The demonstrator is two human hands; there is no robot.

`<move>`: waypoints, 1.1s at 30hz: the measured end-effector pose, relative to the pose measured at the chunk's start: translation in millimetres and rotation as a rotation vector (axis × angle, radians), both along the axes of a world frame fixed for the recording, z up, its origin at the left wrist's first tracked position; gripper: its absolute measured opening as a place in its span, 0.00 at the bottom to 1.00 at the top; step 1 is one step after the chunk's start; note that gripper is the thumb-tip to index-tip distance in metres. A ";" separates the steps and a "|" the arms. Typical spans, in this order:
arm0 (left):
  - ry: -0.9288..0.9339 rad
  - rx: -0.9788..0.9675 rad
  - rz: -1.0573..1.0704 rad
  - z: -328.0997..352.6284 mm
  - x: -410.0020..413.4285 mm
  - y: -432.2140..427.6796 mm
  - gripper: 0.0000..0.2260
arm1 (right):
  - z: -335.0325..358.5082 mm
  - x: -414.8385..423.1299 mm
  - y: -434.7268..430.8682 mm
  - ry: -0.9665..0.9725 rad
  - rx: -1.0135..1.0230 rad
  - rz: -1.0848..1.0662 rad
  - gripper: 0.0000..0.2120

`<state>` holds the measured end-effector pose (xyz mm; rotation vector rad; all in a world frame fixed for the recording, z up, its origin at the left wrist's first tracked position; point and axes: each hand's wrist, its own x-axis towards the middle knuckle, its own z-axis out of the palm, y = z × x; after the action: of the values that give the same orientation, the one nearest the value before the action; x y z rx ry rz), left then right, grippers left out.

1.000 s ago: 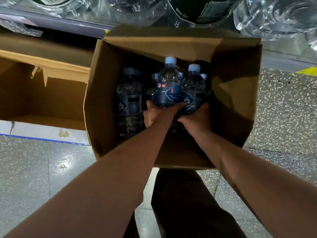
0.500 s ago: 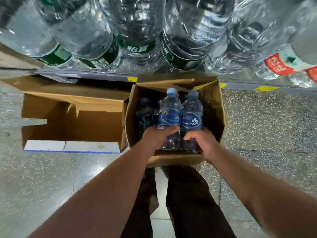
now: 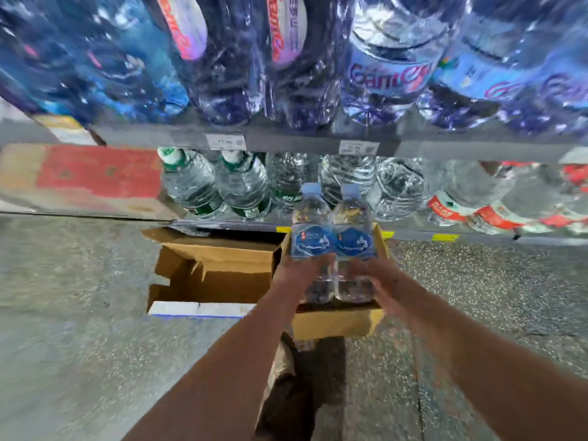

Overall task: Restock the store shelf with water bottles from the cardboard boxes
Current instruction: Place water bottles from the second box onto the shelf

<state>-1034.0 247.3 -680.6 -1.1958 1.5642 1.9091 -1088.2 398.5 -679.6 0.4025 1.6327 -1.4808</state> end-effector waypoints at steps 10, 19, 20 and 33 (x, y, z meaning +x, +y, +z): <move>0.330 -0.035 0.153 168.8 71.5 17.6 0.23 | 174.5 49.7 5.6 0.217 -0.098 0.050 0.23; 0.603 -0.082 0.227 312.0 115.7 7.5 0.10 | 316.2 88.6 -13.2 0.524 -0.142 0.118 0.29; 0.602 -0.090 0.237 323.7 119.7 2.4 0.12 | 325.6 93.0 -18.4 0.529 -0.146 0.125 0.30; 0.708 -0.230 0.107 386.0 161.4 -136.0 0.16 | 398.0 144.4 -145.0 0.582 -0.175 0.008 0.45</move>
<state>-872.6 111.3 -294.5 -0.7125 2.1479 2.4386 -943.8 253.5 -281.6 -0.1535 1.9119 -1.8271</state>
